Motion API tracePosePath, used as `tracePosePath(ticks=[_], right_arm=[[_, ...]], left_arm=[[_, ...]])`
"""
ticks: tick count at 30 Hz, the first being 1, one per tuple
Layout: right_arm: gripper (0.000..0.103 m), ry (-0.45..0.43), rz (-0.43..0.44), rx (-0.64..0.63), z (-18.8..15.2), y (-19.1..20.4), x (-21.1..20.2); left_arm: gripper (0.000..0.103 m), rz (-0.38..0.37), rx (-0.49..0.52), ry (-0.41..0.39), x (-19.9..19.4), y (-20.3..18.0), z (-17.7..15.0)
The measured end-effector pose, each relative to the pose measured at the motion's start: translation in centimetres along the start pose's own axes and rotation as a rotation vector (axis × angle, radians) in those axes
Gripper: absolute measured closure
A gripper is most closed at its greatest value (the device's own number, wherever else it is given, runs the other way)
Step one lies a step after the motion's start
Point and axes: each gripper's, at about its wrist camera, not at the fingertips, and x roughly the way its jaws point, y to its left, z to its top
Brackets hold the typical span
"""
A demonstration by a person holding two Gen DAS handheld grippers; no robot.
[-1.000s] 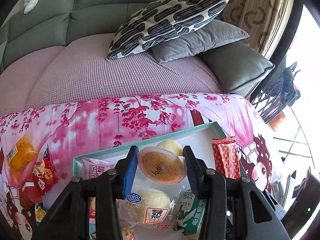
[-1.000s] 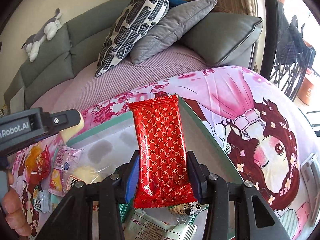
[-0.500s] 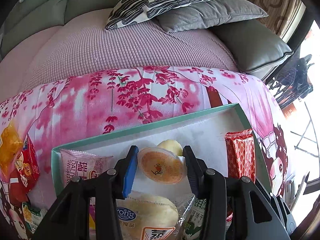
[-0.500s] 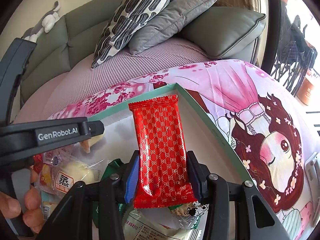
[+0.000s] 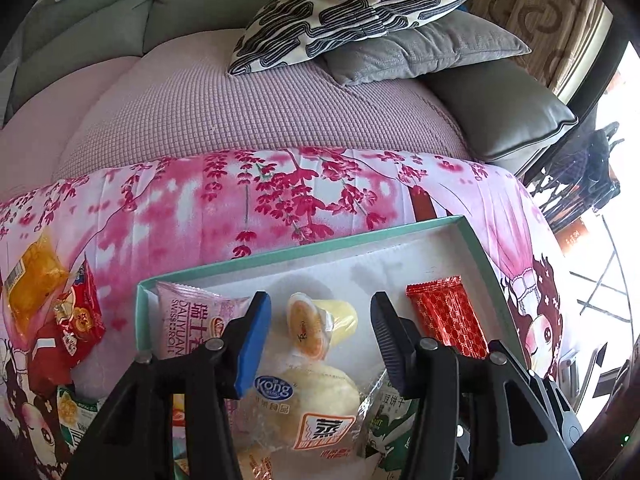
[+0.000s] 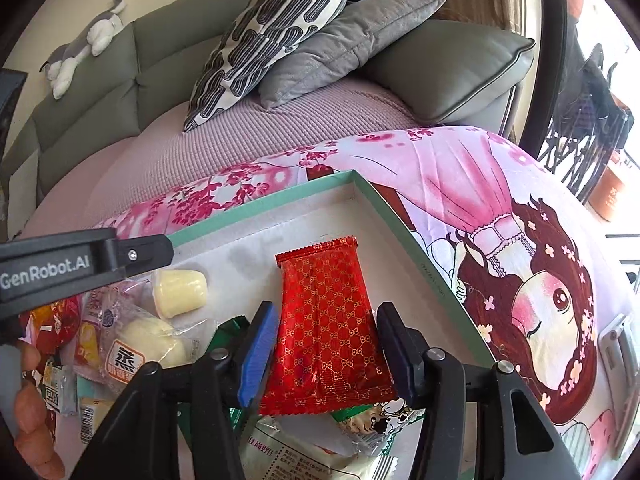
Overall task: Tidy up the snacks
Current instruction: 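Carry both items into the teal tray and open both tools to release them, then move both open tools back over the snack pile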
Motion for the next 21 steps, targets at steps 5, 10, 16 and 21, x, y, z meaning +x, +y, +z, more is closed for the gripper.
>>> tracePosePath(ticks=[5, 10, 16, 21], right_arm=[[0.038, 0.001, -0.027, -0.016, 0.0, 0.2, -0.2], [0.027, -0.020, -0.051, -0.024, 0.1, 0.1, -1.2], [0.009, -0.036, -0.079, -0.027, 0.1, 0.0, -2.2], [0.000, -0.039, -0.078, -0.017, -0.1, 0.0, -2.8]], left_arm=[[0.038, 0.039, -0.025, -0.047, -2.0, 1.7, -0.6], [0.028, 0.071, -0.062, -0.080, -3.5, 3.9, -1.4], [0.019, 0.101, -0.100, -0.105, -4.7, 6.5, -2.7], [0.014, 0.131, -0.134, -0.151, -5.8, 8.4, -4.2]])
